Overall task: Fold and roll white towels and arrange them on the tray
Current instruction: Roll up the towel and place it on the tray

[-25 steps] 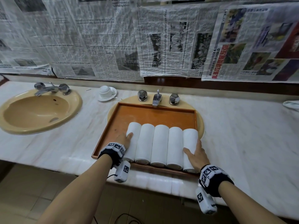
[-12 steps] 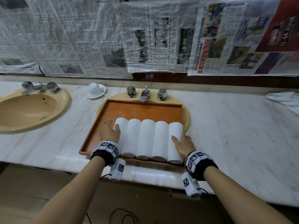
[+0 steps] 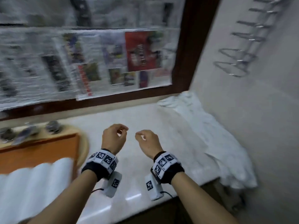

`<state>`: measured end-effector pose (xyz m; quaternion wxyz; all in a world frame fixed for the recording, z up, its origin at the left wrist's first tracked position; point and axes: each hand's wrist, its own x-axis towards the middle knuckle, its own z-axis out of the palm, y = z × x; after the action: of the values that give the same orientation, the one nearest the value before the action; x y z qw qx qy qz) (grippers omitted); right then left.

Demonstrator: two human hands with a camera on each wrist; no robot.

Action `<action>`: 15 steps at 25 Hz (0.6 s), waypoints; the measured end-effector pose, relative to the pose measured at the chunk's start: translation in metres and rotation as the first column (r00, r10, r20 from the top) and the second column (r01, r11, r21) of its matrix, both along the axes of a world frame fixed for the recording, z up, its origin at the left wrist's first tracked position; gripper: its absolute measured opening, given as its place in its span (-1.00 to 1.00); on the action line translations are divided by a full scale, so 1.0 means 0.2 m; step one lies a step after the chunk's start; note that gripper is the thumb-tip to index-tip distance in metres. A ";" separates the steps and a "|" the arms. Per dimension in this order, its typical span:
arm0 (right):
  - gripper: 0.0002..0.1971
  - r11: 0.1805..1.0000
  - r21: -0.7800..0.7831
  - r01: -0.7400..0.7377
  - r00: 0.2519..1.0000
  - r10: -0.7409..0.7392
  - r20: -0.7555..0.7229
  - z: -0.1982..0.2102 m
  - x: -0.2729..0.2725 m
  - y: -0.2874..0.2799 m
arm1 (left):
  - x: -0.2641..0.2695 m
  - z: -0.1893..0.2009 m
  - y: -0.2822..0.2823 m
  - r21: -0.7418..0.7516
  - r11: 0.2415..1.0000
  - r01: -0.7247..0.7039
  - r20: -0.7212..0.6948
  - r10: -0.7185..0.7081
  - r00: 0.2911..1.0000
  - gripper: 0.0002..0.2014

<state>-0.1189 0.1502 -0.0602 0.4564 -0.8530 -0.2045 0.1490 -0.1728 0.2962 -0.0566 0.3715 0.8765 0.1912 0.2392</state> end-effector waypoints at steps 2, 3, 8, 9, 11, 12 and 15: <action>-0.79 0.986 -0.016 0.165 0.986 -0.165 0.008 -0.06 0.23 -0.39 | 0.31 -0.02 -0.36 0.024 0.982 0.187 -0.043 -0.185 0.982 -0.83; -0.79 0.967 -0.044 0.251 0.968 -0.250 0.029 -0.10 0.31 -0.58 | 0.44 -0.03 -0.53 0.040 0.964 0.264 -0.076 -0.260 0.962 -0.84; -0.63 0.720 -0.492 0.490 0.859 -0.495 0.131 -0.37 0.52 -1.47 | 0.89 -0.21 -1.29 0.085 0.773 0.628 -0.327 -0.574 0.751 -0.83; -0.59 0.665 -0.593 0.454 0.870 -0.474 0.134 -0.42 0.51 -1.59 | 0.93 -0.27 -1.41 0.095 0.713 0.695 -0.403 -0.611 0.682 -0.81; -0.62 0.622 -0.656 0.427 0.893 -0.407 0.195 -0.51 0.47 -1.73 | 0.97 -0.35 -1.57 0.108 0.598 0.794 -0.555 -0.626 0.547 -0.74; -0.70 0.636 -0.631 0.444 0.892 -0.381 0.243 -0.54 0.47 -1.77 | 0.98 -0.39 -1.63 0.114 0.554 0.825 -0.611 -0.616 0.498 -0.69; -0.85 0.693 -0.508 0.512 0.859 -0.396 0.326 -0.57 0.52 -1.83 | 1.03 -0.47 -1.70 0.132 0.480 0.867 -0.699 -0.575 0.425 -0.47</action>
<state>-0.0148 -0.2152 -0.1746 0.1762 -0.9840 0.0260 0.0036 0.0323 -0.0446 -0.1503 0.1344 0.9554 -0.1855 -0.1861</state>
